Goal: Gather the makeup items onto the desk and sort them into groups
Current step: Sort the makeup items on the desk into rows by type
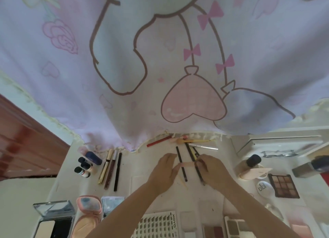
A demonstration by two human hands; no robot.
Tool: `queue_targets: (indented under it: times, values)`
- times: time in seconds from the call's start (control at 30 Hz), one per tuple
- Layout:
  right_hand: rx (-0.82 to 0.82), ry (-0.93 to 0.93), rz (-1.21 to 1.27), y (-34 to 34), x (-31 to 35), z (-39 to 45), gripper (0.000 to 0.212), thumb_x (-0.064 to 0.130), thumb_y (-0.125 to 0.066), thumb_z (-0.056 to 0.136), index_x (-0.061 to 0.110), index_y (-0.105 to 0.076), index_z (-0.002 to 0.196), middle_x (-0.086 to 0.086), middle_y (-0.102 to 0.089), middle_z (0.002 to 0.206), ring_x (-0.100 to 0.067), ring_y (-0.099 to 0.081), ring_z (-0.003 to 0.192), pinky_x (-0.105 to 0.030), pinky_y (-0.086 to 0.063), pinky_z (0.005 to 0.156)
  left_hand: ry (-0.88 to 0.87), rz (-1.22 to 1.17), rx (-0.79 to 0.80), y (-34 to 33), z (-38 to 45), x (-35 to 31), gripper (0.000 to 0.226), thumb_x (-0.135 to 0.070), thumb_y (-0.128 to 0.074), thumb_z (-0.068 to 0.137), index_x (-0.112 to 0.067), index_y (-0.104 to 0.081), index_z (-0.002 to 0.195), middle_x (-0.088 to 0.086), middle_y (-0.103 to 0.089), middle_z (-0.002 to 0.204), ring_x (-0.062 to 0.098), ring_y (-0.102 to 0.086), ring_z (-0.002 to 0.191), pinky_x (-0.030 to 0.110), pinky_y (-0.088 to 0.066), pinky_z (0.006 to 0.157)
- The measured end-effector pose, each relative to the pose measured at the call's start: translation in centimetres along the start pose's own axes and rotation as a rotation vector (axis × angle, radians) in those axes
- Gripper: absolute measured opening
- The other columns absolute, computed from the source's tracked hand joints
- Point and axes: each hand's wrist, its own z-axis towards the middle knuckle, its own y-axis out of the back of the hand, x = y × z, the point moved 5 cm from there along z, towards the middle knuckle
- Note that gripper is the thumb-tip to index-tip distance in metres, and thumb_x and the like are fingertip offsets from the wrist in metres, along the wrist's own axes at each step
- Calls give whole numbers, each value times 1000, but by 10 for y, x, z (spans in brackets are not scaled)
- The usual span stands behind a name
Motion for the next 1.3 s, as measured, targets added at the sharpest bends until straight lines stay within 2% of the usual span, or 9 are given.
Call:
queue_targets:
  times: [0.13, 0.3, 0.43, 0.57, 0.77, 1.0, 1.13, 1.2, 1.3]
  values:
    - [-153, -29, 379, 38, 17, 0, 26, 12, -40, 94, 22, -44, 71, 10, -47, 58, -7, -37, 49, -9, -34, 46, -113, -92, -168, 27, -5, -40, 29, -24, -30, 98, -6, -48, 113, 5, -46, 93, 16, -43, 75, 20, -29, 63]
    - [-288, -40, 452, 68, 35, 1, 30, 11, -34, 95, 25, -38, 68, -23, -59, 74, -8, -37, 46, -10, -30, 39, -133, 167, -256, 61, -10, -63, 36, -30, -25, 99, -7, -52, 104, -1, -48, 71, 18, -48, 63, 24, -32, 58]
    - [-293, 86, 505, 84, 49, -10, 33, 4, -31, 93, 30, -39, 75, -37, -61, 78, -4, -36, 32, -10, -25, 33, -229, -24, -123, 81, -19, -79, 34, -25, -28, 99, -32, -36, 66, -11, -36, 58, 6, -39, 53, 16, -30, 50]
    - [-319, 357, 402, 101, 64, -22, 24, 12, -34, 92, 32, -37, 79, -9, -62, 53, -4, -40, 34, -9, -27, 35, -165, -407, -21, 87, -29, -84, 40, -21, -30, 98, -26, -42, 61, -13, -40, 45, -3, -38, 37, 4, -27, 40]
    - [-55, 201, 374, 101, 56, -12, 40, 30, -36, 94, 17, -47, 58, 7, -40, 41, -2, -37, 31, -10, -33, 44, -207, -107, -188, 111, -36, -82, 19, -34, -38, 95, -27, -41, 77, -13, -39, 58, -1, -40, 46, 7, -36, 50]
    - [12, 335, 492, 105, 63, -18, 29, -2, -49, 88, 27, -54, 85, 14, -62, 64, 4, -57, 60, -12, -48, 61, -200, -87, -169, 118, -41, -77, 12, -31, -41, 94, -19, -46, 92, -11, -39, 58, 1, -36, 46, 12, -35, 50]
    - [121, 210, 457, 98, 66, -12, 17, 23, -46, 92, 25, -55, 78, 12, -59, 43, 1, -50, 39, -12, -43, 45, -239, 71, -266, 122, -44, -75, 29, -34, -37, 95, -11, -55, 94, -11, -40, 67, 3, -38, 61, 8, -35, 61]
    - [77, 174, 359, 96, 66, -10, 35, 29, -43, 93, 18, -51, 62, 10, -48, 32, -1, -39, 30, -14, -38, 46, -249, 117, -304, 123, -46, -75, 30, -35, -37, 95, -12, -57, 98, -9, -42, 76, 6, -40, 69, 7, -33, 63]
    - [-95, 286, 523, 103, 71, -15, 25, 6, -53, 87, 22, -57, 68, 14, -55, 47, 5, -50, 43, -8, -43, 51, -243, 112, -320, 126, -47, -74, 32, -33, -37, 95, -11, -59, 100, -13, -39, 71, 1, -38, 66, 6, -34, 66]
